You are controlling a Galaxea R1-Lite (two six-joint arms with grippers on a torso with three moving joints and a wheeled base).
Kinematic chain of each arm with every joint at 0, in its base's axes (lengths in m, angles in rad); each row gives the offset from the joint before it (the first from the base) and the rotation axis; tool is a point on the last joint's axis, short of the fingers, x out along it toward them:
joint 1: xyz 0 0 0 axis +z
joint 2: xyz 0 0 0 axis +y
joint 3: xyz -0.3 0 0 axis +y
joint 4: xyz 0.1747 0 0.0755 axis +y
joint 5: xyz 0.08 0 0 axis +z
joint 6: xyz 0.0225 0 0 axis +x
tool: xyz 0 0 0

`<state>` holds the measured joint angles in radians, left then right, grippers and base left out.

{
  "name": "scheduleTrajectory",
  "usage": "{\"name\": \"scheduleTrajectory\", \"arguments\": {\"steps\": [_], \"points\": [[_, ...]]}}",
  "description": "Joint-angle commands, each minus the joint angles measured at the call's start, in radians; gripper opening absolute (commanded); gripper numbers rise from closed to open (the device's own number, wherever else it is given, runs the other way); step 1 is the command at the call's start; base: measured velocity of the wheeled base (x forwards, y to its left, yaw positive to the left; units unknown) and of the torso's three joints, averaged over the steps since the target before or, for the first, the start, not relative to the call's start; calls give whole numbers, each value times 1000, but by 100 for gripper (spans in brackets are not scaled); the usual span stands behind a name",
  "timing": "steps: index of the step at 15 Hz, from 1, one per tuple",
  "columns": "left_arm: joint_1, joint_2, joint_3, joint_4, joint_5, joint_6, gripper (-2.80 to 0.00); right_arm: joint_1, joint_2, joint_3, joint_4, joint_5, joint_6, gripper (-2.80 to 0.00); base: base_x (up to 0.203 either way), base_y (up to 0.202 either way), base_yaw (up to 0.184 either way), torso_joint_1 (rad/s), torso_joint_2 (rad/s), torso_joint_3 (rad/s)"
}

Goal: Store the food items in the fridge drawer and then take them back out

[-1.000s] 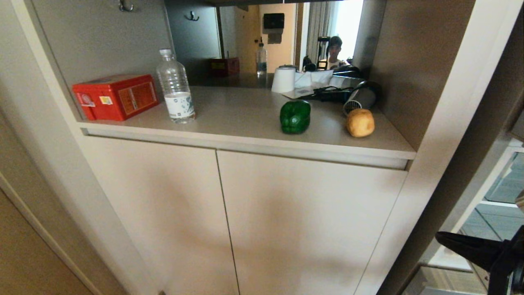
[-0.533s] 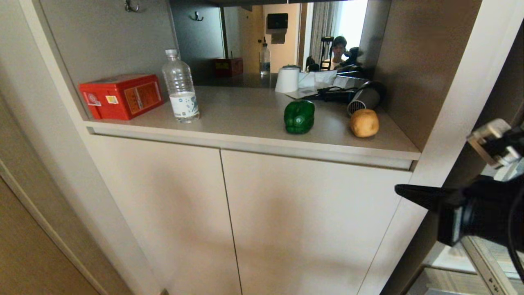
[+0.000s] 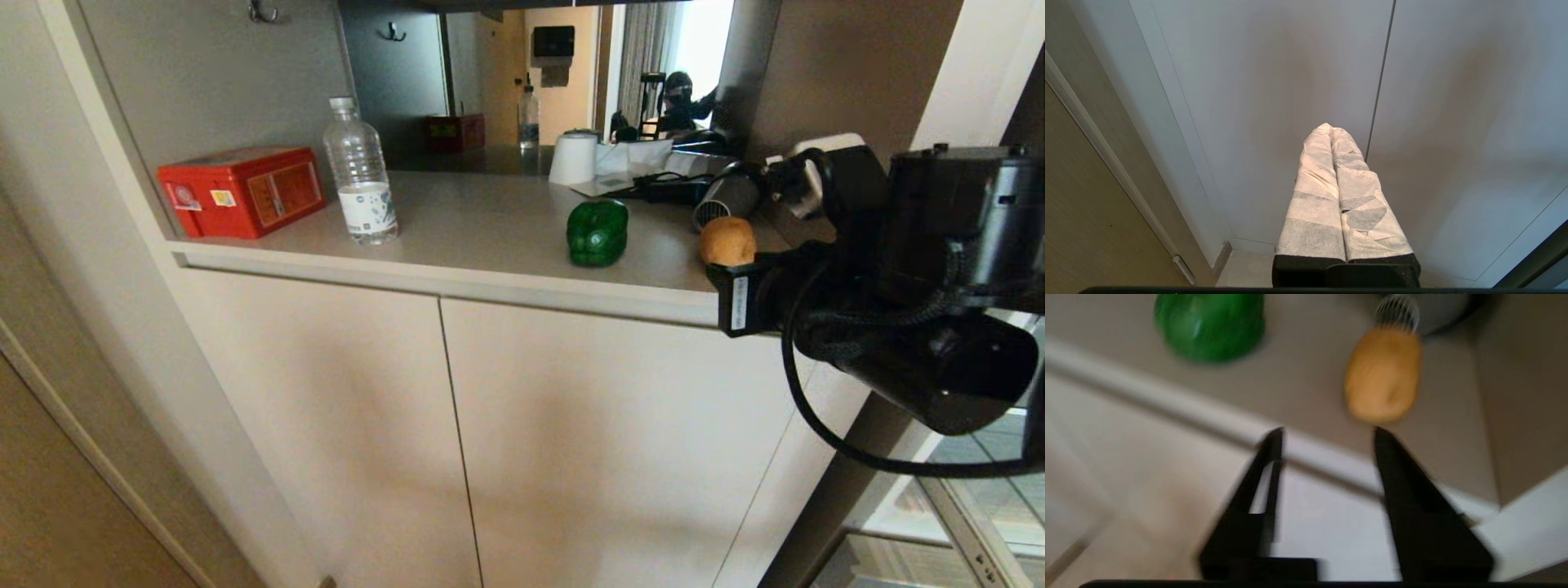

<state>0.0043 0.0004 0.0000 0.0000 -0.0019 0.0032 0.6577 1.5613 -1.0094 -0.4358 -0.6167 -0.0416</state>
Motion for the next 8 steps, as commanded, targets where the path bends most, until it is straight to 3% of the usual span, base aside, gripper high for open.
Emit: {"name": "scheduleTrajectory", "arguments": {"steps": [1,4,8], "points": [[0,0,0,0,0,0,-280,2,50,-66,5,-33,-4,0,0,0,0,0,0,0],[0,0,0,0,0,0,-280,-4,101,-186,100,-104,-23,0,0,0,0,0,0,0],[0,0,0,0,0,0,-280,-35,192,-275,105,-105,-22,0,0,0,0,0,0,0]]}}
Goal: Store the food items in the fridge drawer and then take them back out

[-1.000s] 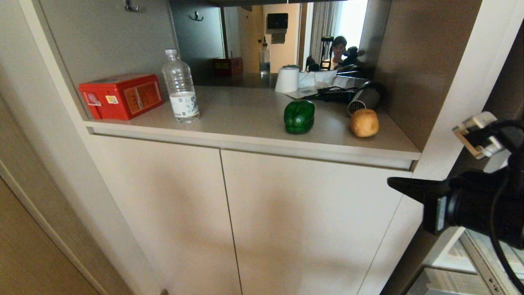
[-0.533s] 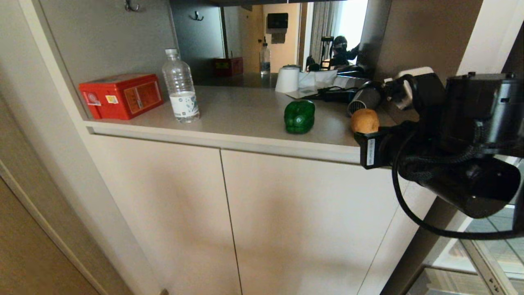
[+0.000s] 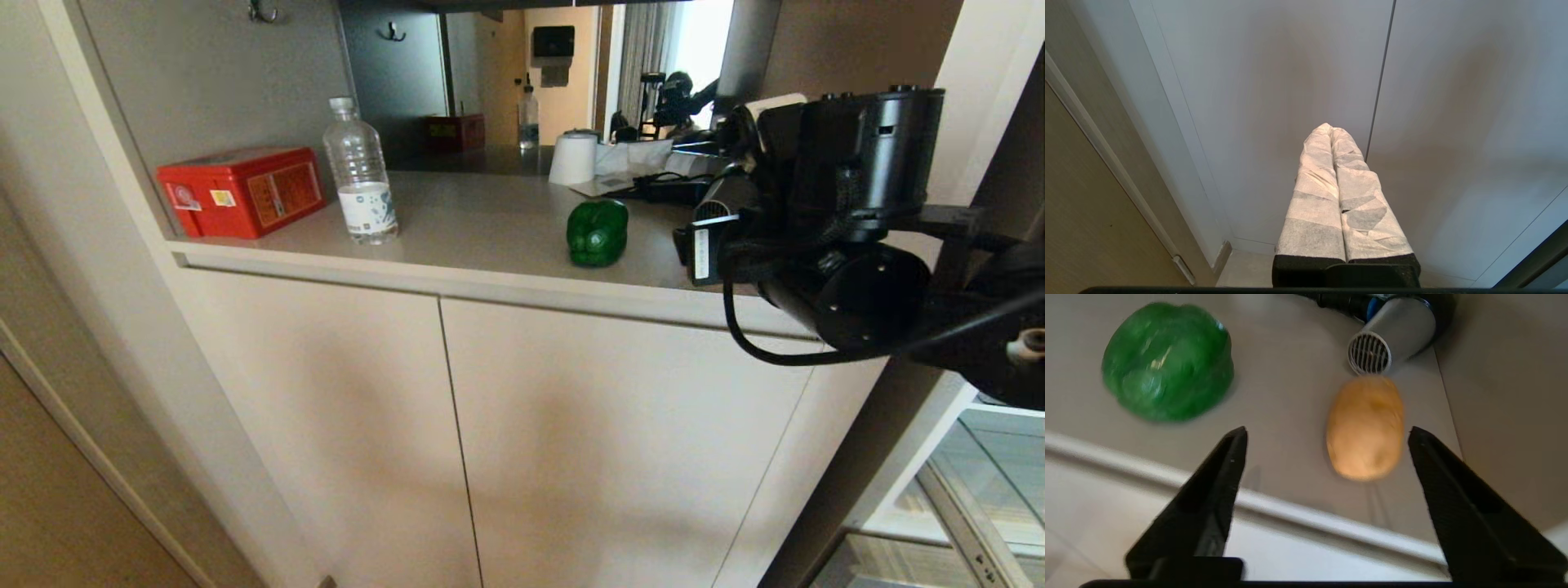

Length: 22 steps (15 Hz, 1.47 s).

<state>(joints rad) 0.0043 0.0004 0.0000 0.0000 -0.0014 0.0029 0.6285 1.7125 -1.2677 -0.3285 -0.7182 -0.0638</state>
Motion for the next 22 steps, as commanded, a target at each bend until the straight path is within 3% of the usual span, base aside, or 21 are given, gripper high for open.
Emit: {"name": "scheduleTrajectory", "arguments": {"steps": [1,8,22], "points": [[0,0,0,0,0,0,-280,-24,68,-49,-3,0,1,0,0,0,0,0,0,0],[0,0,0,0,0,0,-280,-85,155,-170,-1,4,1,0,0,0,0,0,0,0],[0,0,0,0,0,0,-280,-139,137,-78,-4,23,12,0,0,0,0,0,0,0]]}}
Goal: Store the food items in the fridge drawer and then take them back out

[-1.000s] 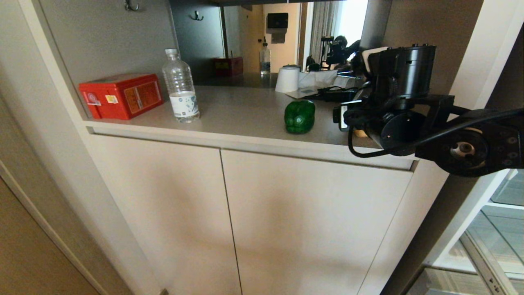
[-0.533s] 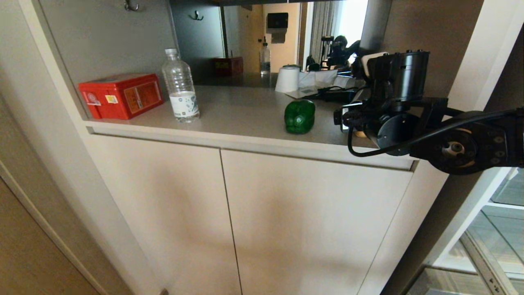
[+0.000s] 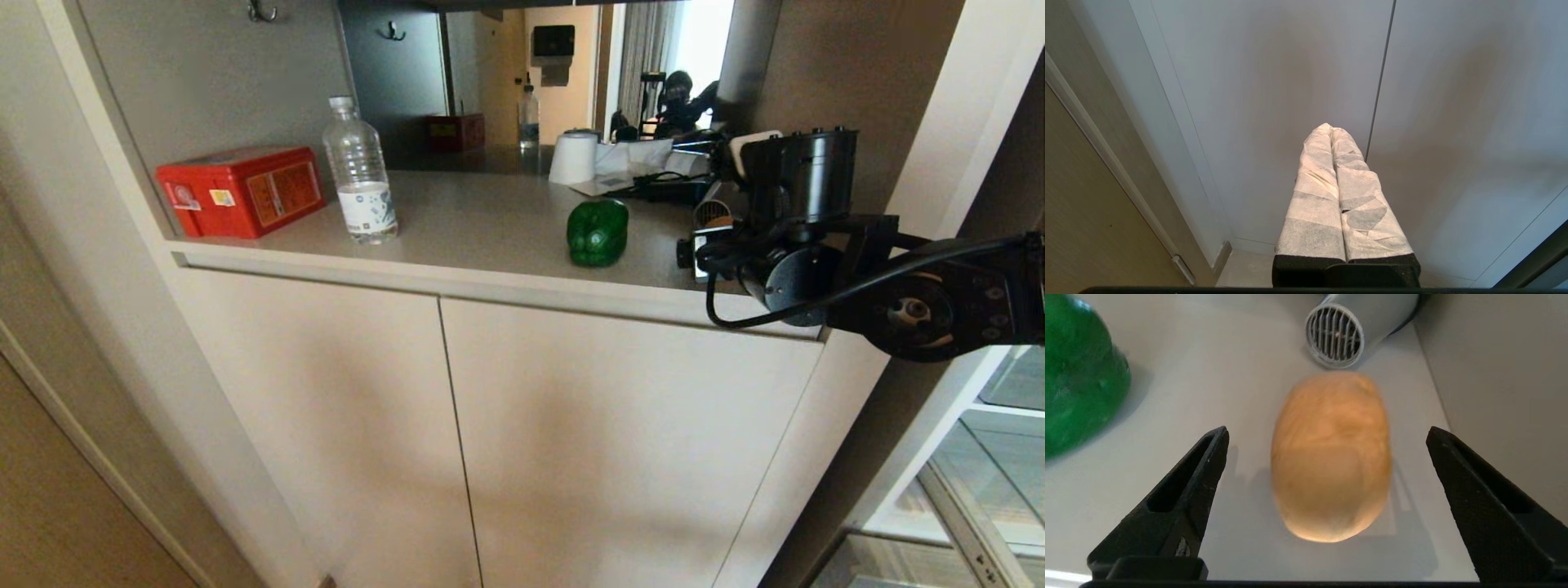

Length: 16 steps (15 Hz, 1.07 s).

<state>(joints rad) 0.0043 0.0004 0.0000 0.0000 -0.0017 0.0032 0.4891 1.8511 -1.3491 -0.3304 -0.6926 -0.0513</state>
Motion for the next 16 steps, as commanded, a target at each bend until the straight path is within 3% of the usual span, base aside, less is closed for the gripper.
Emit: {"name": "scheduleTrajectory", "arguments": {"steps": [1,5,16], "points": [[0,0,0,1,0,0,-280,0,9,3,-4,-2,0,0,0,0,0,0,0,0],[0,0,0,0,0,0,-280,-4,40,10,-72,-2,4,0,0,0,0,0,0,0],[0,0,0,0,0,0,-280,-14,41,42,-75,-5,5,0,0,0,0,0,0,0]]}}
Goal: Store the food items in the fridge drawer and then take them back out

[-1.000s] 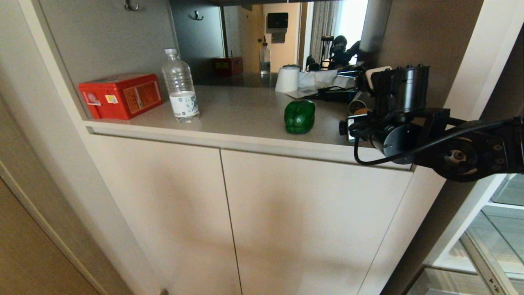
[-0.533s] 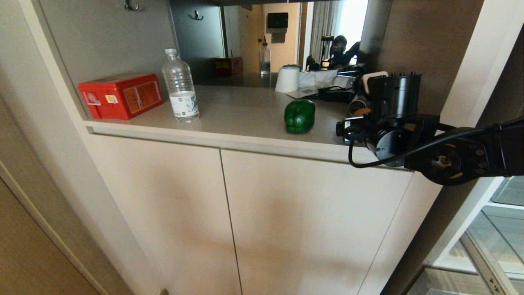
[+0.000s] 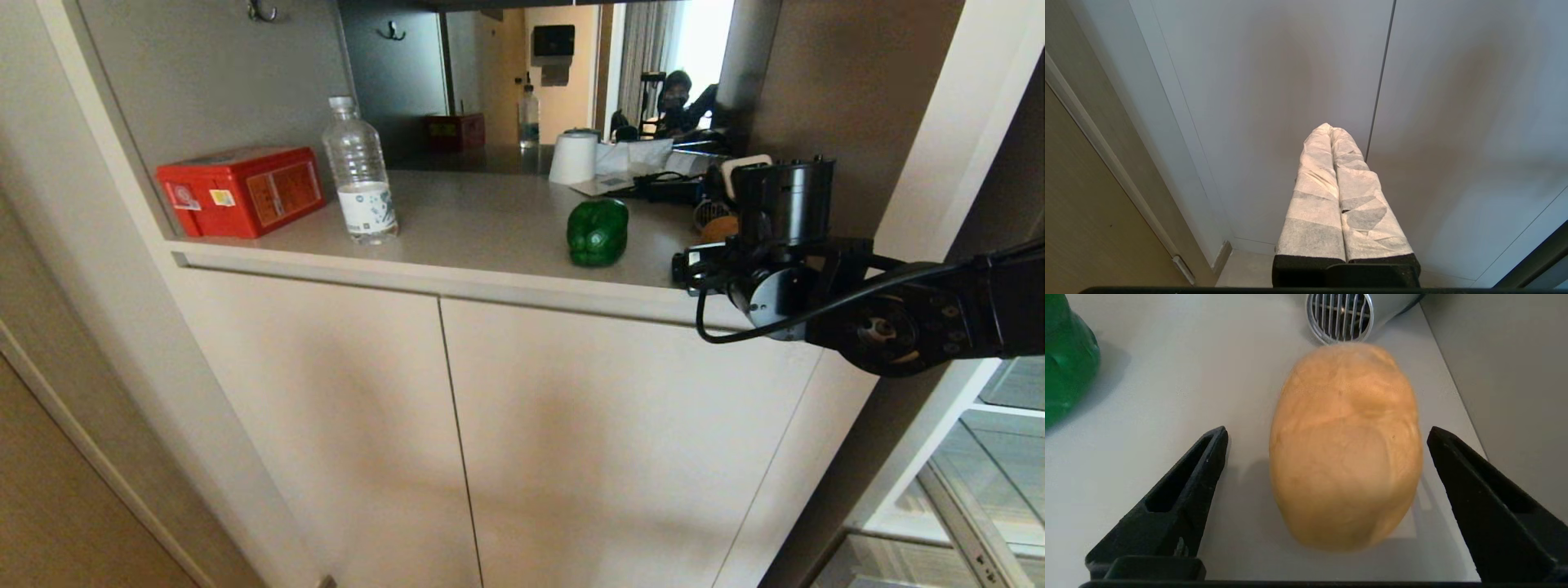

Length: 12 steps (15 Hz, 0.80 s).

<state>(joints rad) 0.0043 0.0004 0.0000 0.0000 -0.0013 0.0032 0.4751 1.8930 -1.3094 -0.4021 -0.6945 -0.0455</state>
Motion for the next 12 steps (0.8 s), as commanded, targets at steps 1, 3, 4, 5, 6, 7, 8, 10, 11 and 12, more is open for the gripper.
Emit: {"name": "scheduleTrajectory", "arguments": {"steps": [1,3,4,5,6,7,8,10,11,12], "points": [[0,0,0,0,0,0,-280,0,0,5,-4,-3,0,0,0,0,0,0,0,0],[0,0,0,0,0,0,-280,0,-2,7,-4,-3,1,0,0,0,0,0,0,0],[0,0,0,0,0,0,-280,-2,-2,9,-3,-3,1,0,0,0,0,0,0,0],[0,0,0,0,0,0,-280,-3,-2,9,-4,-3,1,0,0,0,0,0,0,0],[0,0,0,0,0,0,-280,-3,-4,11,-4,-3,0,0,0,0,0,0,0,0],[0,0,0,0,0,0,-280,-3,-8,13,-4,-3,0,0,0,0,0,0,0,0],[0,0,0,0,0,0,-280,-1,-15,13,-4,-5,-2,0,0,0,0,0,0,0],[0,0,0,0,0,0,-280,0,-43,14,-4,-5,-7,0,0,0,0,0,0,0],[0,0,0,0,0,0,-280,2,-61,16,-4,-5,-9,0,0,0,0,0,0,0],[0,0,0,0,0,0,-280,5,-84,18,-3,-5,-9,0,0,0,0,0,0,0]]}}
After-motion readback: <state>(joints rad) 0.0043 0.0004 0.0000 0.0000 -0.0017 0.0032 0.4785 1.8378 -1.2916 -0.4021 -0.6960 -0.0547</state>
